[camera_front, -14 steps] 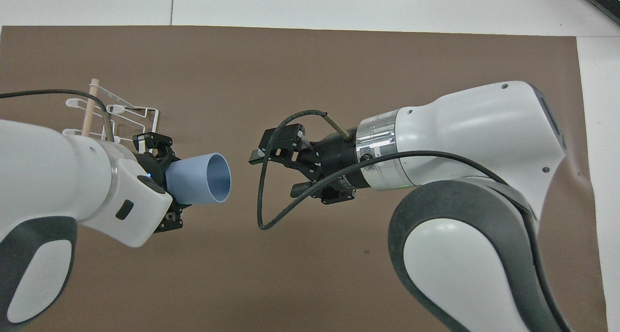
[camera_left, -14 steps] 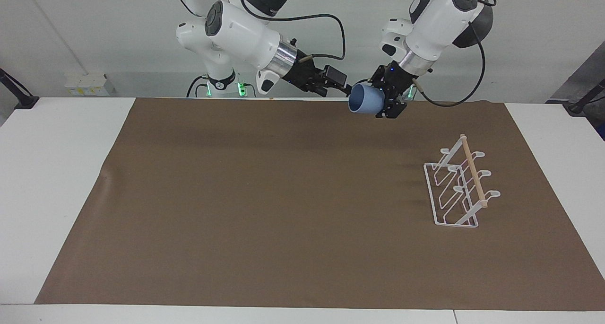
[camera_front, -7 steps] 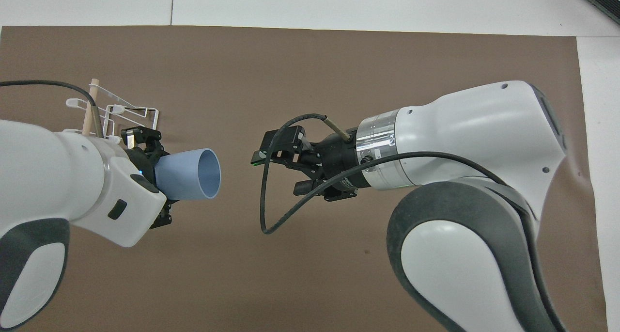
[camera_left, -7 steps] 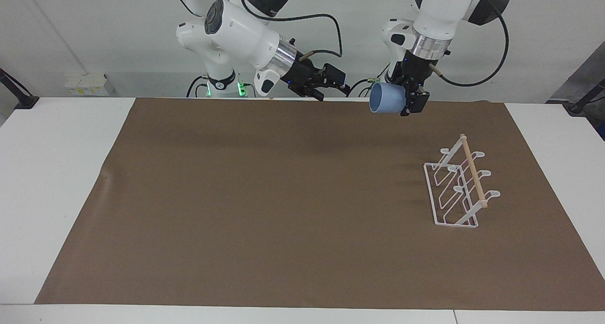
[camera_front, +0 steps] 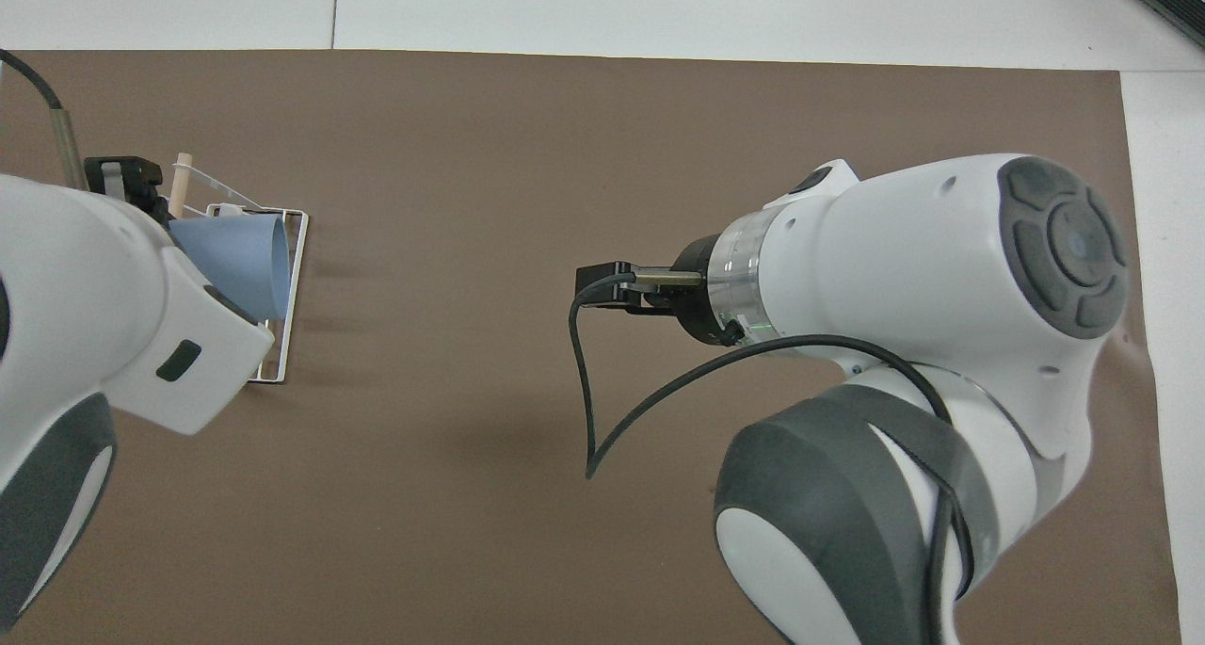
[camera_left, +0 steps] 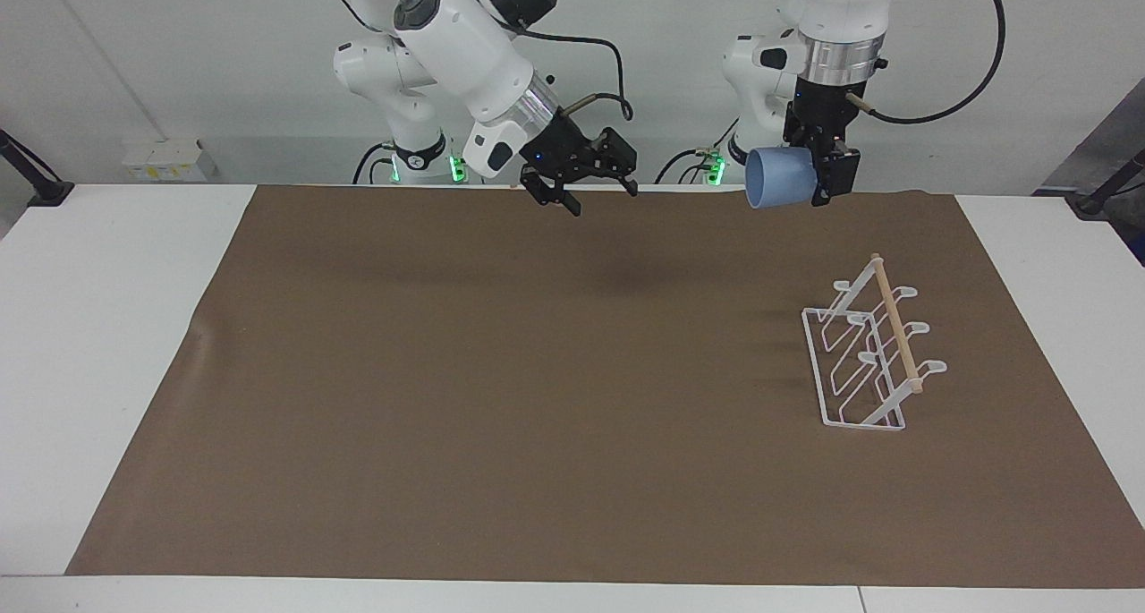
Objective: Hang cup on cup holder
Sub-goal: 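Raise the cup over the rack with the left gripper while the right withdraws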
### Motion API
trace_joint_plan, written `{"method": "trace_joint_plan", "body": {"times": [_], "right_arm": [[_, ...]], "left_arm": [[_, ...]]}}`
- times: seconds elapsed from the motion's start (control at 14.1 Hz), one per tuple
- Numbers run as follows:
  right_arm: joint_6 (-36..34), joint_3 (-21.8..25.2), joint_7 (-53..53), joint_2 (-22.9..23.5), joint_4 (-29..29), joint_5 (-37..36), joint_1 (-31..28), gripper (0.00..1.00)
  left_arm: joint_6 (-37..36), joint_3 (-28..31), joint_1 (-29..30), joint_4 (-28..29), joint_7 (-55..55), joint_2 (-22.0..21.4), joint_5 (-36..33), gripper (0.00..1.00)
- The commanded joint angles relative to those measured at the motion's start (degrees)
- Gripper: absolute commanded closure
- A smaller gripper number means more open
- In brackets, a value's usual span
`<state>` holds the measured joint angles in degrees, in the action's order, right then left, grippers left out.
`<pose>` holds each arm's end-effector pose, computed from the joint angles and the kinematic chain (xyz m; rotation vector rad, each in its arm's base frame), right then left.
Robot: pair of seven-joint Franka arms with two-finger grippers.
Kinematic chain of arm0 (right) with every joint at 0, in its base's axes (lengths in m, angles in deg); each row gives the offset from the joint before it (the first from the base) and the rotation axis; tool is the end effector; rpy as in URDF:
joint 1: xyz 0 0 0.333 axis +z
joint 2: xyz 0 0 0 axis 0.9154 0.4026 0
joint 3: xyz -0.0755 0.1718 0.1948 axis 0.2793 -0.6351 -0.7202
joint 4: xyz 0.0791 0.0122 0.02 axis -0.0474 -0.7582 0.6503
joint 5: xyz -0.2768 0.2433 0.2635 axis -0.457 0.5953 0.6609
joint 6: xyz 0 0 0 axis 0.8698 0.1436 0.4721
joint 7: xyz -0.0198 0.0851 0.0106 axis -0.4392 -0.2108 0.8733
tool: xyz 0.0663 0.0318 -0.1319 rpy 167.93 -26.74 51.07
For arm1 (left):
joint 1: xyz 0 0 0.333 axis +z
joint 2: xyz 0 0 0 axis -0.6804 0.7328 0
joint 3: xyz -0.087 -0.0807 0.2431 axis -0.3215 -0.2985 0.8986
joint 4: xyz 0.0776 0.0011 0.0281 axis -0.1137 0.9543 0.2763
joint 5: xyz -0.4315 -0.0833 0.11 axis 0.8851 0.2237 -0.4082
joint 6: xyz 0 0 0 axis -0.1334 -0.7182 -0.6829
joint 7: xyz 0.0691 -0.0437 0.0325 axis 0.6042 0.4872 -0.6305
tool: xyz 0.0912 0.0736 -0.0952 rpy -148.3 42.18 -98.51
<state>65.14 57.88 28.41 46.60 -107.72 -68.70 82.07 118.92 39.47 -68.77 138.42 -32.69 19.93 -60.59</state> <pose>0.5870 0.3284 0.4881 -2.8264 0.0226 -0.2004 0.5695 -0.1908 0.5835 -1.9837 1.7073 0.0704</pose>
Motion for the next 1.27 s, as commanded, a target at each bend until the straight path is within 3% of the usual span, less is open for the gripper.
{"method": "trace_joint_plan", "body": {"times": [0.0,0.21,0.42,0.64,0.85,1.2], "right_arm": [[-3.40,-0.32,4.43,-0.64,0.49,-7.07,-0.87,0.00],[-11.39,0.02,12.50,-0.56,3.39,-16.39,-1.48,0.00],[-17.81,0.99,17.18,-0.65,6.11,-17.29,-4.46,0.00],[-21.24,0.99,17.89,-1.79,6.29,-17.29,-9.46,0.00],[-23.01,0.91,20.44,-2.67,5.25,-16.42,-14.13,0.00],[-23.28,0.91,20.53,-5.74,-0.98,-15.97,-18.88,0.00]], "left_arm": [[-0.86,0.01,0.15,0.24,-4.07,0.73,-5.35,1.00],[1.95,-0.08,-0.03,0.60,-4.16,5.46,-13.17,1.00],[5.90,-0.17,-0.03,1.22,-3.81,10.39,-20.21,1.00],[10.21,-0.17,-0.03,6.66,-1.45,9.96,-21.18,1.00],[23.44,0.09,2.24,10.61,9.53,9.79,-23.88,1.00],[32.89,0.27,3.74,16.94,7.89,7.68,-29.70,1.00]]}}
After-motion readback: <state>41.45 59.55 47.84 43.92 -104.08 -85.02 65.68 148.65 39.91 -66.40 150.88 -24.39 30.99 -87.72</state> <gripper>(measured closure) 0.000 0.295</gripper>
